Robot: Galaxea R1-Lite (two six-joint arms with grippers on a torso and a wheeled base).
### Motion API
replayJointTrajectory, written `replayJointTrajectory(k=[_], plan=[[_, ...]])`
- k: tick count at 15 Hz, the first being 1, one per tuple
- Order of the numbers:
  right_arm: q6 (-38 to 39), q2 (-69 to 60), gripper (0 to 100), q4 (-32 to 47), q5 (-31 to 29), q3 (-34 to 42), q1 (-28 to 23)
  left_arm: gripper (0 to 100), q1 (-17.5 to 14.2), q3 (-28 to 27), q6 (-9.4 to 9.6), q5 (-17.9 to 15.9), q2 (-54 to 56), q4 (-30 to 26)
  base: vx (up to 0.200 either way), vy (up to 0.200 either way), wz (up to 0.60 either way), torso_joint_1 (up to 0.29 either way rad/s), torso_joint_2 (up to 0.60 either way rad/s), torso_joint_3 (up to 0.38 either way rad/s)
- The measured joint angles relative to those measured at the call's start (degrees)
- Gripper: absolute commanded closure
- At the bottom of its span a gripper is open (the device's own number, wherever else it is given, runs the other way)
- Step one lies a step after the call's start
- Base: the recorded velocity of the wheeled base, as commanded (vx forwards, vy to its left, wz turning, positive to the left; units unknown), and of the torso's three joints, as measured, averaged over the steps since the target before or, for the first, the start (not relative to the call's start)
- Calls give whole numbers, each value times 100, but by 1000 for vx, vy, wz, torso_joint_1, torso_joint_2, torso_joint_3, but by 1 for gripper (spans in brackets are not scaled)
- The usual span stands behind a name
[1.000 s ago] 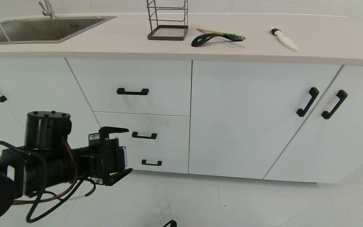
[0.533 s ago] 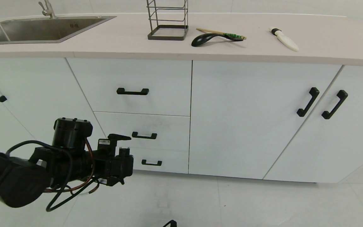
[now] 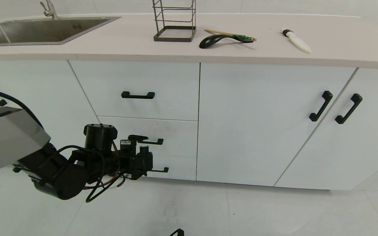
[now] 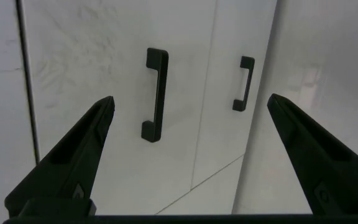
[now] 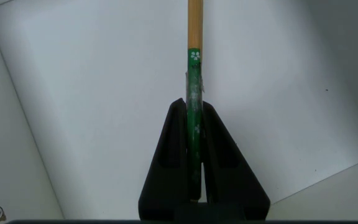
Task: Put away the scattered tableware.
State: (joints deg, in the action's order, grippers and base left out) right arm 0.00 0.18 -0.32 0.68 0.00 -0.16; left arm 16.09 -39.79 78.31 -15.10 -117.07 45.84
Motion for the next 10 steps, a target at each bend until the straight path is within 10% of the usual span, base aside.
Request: replayJointTrajectory(k=[4, 10], plan=[[0, 0, 100, 0, -2, 0, -2, 0, -27, -150, -466, -46, -346, -44, 0, 0, 0, 0, 0, 0], [0, 0, 100, -1, 0, 0, -2, 0, -215, -561, -512, -46, -711, -16, 0, 0, 0, 0, 0, 0]])
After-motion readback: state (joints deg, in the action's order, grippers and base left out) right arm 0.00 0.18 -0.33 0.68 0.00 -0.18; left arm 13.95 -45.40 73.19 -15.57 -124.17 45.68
